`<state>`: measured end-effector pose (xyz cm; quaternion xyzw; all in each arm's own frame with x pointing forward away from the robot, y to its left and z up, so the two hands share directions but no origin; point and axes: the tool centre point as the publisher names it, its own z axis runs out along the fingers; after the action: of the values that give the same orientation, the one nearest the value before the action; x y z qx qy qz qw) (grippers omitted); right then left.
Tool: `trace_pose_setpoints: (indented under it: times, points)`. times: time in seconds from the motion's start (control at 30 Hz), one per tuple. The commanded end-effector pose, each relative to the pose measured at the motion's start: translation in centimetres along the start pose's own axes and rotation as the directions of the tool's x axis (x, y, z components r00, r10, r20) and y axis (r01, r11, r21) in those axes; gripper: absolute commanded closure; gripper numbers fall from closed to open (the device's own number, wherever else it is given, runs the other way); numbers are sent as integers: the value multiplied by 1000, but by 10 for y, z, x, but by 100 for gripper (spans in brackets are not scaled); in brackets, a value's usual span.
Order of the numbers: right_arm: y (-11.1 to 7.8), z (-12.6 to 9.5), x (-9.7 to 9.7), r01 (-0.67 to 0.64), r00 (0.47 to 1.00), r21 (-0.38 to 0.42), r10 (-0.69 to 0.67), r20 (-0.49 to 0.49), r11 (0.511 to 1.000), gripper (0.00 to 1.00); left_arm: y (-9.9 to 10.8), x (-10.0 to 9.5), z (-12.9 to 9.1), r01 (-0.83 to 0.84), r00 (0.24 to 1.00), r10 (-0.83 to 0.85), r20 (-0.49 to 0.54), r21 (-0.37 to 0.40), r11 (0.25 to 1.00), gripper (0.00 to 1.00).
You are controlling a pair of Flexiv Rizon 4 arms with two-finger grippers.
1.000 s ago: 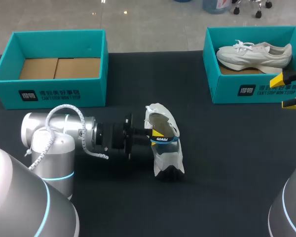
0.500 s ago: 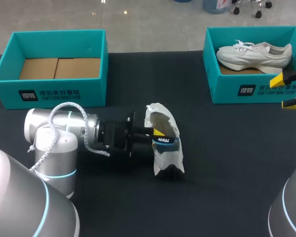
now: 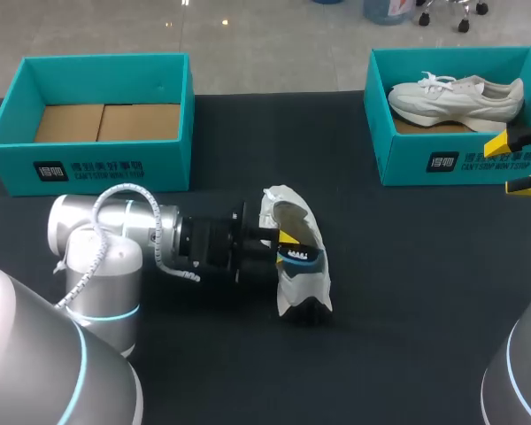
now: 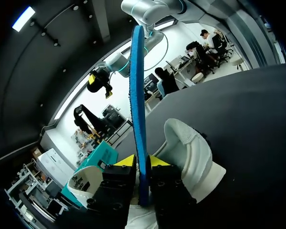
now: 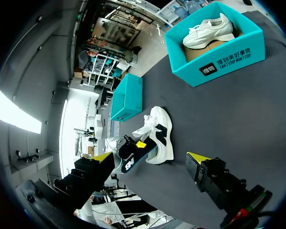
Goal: Take the shoe out of the shoebox, open the shoe tongue, remove and reinsert the insole, then place the shoe into the shoebox
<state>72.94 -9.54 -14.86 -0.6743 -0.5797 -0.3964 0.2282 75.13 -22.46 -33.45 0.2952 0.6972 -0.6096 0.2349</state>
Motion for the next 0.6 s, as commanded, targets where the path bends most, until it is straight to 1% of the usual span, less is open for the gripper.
trace_pose_setpoints:
  times: [0.03, 0.1, 0.3, 0.4, 0.5, 0.6]
  points:
    - [0, 0, 0, -1, 1000, 0, 1, 2, 1000, 0, -8, 0, -3, -2, 1000, 2, 0, -8, 1000, 62]
    - [0, 0, 0, -1, 1000, 0, 1, 2, 1000, 0, -10, 0, -3, -4, 1000, 4, 0, -4, 1000, 62]
    - [0, 0, 0, -1, 1000, 0, 1, 2, 1000, 0, -20, 1, -4, -14, 1000, 14, 0, 11, 1000, 69]
    - [0, 0, 0, -1, 1000, 0, 1, 2, 1000, 0, -22, 2, -5, -15, 1000, 15, -6, 11, 1000, 76]
    - [0, 0, 0, -1, 1000, 0, 1, 2, 1000, 0, -21, 4, -6, -6, 1000, 6, -21, 2, 1000, 100]
    - [0, 0, 0, -1, 1000, 0, 1, 2, 1000, 0, -16, 4, -5, -6, 999, 6, -32, -3, 1000, 100]
